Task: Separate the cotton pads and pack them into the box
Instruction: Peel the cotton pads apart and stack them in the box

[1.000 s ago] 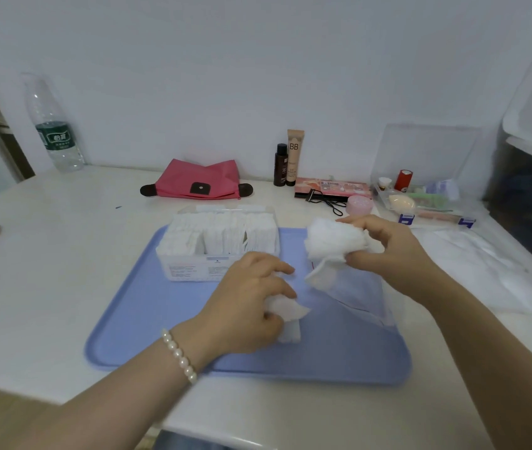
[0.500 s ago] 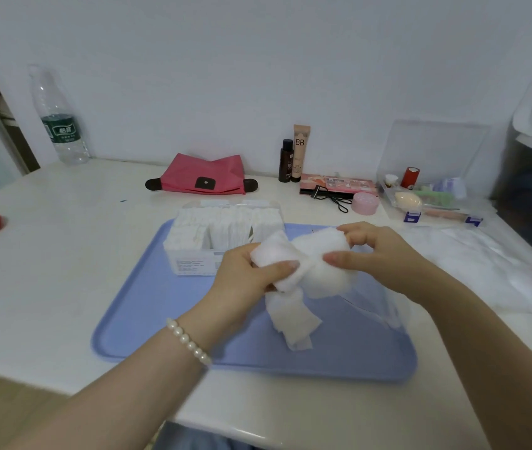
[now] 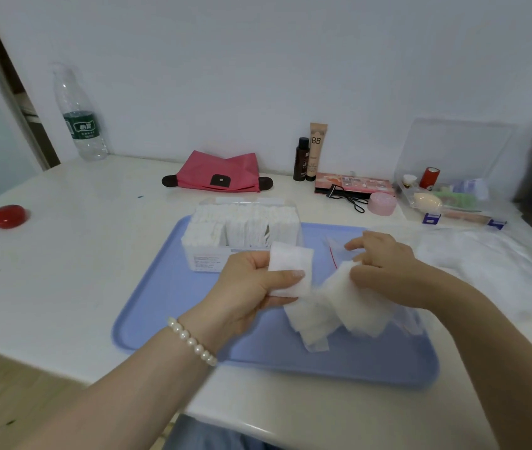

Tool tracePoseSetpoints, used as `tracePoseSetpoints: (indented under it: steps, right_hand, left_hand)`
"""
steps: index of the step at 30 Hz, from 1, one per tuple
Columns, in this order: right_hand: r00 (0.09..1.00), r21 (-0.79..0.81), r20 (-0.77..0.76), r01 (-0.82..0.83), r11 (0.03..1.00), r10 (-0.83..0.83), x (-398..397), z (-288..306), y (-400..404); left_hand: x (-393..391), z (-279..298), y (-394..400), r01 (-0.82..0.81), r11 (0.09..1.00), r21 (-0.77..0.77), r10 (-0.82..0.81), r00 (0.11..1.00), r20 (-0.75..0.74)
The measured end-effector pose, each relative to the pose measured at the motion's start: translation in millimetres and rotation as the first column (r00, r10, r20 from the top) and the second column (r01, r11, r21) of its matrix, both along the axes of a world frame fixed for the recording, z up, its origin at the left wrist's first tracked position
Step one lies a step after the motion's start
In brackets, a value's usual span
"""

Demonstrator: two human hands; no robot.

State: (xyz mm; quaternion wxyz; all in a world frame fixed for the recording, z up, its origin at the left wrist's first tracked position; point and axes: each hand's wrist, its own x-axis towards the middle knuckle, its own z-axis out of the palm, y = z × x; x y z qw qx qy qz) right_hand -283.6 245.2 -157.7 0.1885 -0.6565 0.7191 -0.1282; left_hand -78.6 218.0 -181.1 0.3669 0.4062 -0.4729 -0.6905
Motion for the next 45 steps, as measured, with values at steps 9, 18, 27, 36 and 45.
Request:
tracePoseSetpoints:
  steps: [9, 18, 27, 36, 45]
  right_hand:
    - [0.97, -0.073, -0.215, -0.132, 0.989, 0.114, -2, -8, 1]
    - [0.974, -0.36, -0.001, -0.21, 0.909, 0.225, 7, 16, 24]
    - [0.992, -0.172, -0.096, -0.095, 0.981, 0.08, 36, 4, -5]
    - [0.974, 0.016, -0.165, 0.163, 0.987, -0.158, 70, -18, -39]
    - [0.686, -0.029, 0.724, 0.129, 0.991, -0.068, 72, 28, 3]
  left_hand:
    - [2, -1, 7, -0.005, 0.994, 0.112, 0.011, 0.999, -0.049]
    - [8, 0, -2, 0.028, 0.952, 0.304, 0.029, 0.983, -0.18]
    - [37, 1, -14, -0.054, 0.959, 0.278, 0.087, 0.99, -0.108]
    - [43, -10, -12, -0.128, 0.955, 0.266, 0.155, 0.984, -0.082]
    - [31, -9, -5, -0.089, 0.965, 0.248, 0.17, 0.929, -0.328]
